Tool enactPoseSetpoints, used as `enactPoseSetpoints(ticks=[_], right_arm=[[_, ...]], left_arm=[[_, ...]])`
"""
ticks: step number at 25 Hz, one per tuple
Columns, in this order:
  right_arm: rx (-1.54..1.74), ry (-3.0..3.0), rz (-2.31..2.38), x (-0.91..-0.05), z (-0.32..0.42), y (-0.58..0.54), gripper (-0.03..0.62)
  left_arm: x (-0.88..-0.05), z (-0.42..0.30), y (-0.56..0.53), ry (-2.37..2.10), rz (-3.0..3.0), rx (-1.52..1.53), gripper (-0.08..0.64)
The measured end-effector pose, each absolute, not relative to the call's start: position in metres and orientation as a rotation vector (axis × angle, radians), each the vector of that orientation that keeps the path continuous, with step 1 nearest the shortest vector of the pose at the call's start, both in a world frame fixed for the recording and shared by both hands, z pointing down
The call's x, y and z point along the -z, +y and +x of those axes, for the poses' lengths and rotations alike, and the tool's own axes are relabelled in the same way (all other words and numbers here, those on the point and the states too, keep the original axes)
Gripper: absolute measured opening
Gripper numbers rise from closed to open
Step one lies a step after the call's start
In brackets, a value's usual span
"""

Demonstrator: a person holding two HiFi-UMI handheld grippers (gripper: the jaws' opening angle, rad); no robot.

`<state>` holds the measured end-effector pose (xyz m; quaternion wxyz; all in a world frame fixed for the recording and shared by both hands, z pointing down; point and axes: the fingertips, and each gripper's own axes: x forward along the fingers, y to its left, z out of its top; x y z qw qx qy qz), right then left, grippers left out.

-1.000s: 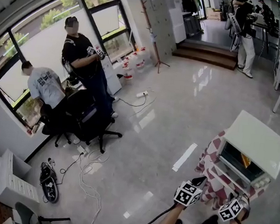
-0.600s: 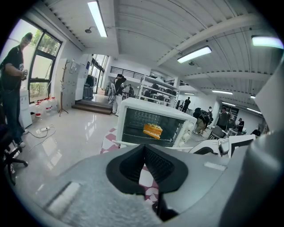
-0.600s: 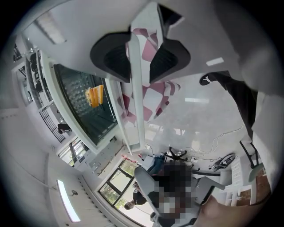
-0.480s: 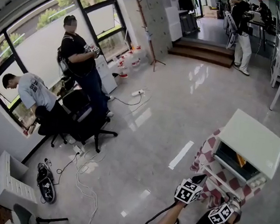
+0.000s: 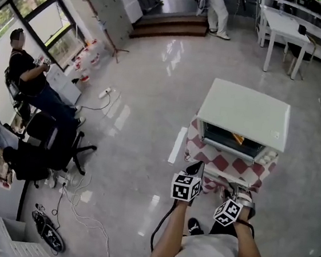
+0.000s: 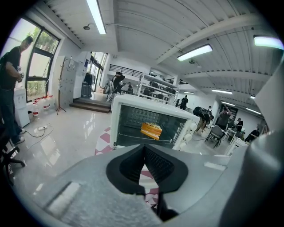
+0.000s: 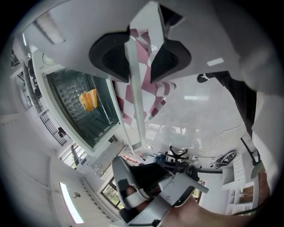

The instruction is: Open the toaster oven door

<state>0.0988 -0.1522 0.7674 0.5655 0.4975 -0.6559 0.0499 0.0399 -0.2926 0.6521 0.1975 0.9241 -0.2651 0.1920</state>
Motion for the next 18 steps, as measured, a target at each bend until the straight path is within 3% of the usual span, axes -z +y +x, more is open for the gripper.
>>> enactPoseSetpoints(ticks=[18], right_arm=[[-0.221,-1.726,1.24,-0.745,0.071,-0.142,0.12]], left_arm=[[-0.713,0.042,-0.275,-0.713,2.518,-0.72,0.003]])
